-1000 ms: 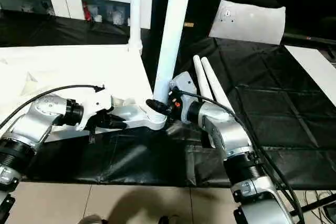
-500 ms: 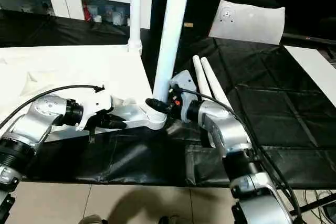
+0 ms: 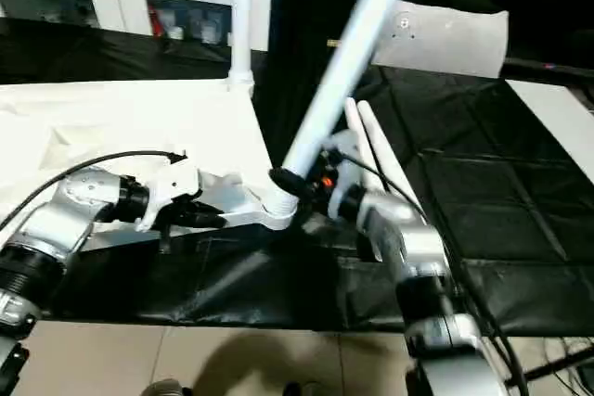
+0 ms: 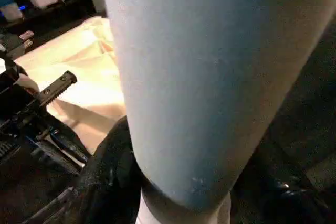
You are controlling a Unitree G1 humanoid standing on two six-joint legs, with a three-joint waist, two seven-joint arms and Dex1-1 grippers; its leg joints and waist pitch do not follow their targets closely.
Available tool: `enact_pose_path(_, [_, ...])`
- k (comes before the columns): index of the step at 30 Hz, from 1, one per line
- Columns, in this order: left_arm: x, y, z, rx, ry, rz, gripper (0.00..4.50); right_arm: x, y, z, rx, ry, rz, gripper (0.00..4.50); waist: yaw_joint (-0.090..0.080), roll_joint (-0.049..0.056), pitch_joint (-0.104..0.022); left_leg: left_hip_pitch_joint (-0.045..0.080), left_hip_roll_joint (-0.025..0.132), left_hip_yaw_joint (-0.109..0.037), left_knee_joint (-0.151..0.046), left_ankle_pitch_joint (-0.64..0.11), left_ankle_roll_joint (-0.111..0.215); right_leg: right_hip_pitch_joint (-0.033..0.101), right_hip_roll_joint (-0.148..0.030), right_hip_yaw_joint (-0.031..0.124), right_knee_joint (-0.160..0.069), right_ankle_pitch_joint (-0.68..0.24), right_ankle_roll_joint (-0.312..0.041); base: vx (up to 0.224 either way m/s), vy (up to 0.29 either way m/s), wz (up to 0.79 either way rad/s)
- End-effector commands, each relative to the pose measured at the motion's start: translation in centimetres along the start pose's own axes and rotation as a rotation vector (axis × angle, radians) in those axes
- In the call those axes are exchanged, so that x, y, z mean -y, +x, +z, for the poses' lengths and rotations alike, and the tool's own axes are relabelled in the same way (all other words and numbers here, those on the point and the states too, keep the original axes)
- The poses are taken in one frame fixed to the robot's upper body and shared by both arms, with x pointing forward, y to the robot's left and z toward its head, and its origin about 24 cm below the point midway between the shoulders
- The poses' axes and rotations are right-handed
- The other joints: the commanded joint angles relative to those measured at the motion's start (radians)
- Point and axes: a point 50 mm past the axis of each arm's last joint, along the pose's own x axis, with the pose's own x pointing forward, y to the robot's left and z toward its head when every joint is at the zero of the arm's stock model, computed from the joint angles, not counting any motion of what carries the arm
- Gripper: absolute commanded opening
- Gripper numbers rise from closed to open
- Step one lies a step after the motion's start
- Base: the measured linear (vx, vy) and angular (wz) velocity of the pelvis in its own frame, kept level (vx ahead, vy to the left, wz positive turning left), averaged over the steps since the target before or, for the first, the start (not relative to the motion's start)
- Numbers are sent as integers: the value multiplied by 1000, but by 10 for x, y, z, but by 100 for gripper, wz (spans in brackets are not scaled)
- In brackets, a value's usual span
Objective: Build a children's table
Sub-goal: Insert table leg to table base
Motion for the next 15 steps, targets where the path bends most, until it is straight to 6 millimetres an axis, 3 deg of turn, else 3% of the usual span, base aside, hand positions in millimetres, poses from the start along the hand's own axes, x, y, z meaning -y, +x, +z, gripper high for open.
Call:
enact_pose_path(1, [-8, -2, 16, 59, 53, 37, 0, 11, -18, -25, -84, 4, -110, 191, -1, 25, -73, 8, 11, 10, -75, -259, -7, 67, -64, 41, -76, -347, -148, 0, 0, 0])
enact_pose_path(6, [-9, -1, 16, 66, 48, 55, 0, 1, -27, -37, -51, -33, -116, 191, 10, 37, -69, 10, 10, 9, -77, -283, 2, 61, -65, 39, -88, -418, -119, 0, 0, 0])
enact_pose_path(15, [-8, 0, 14, 61, 49, 55, 0, -16, -29, -43, -171, -291, -1, 191, 7, 29, -61, 11, 4, 7, -77, -318, 13, 55, -64, 33, -106, -555, -57, 0, 0, 0])
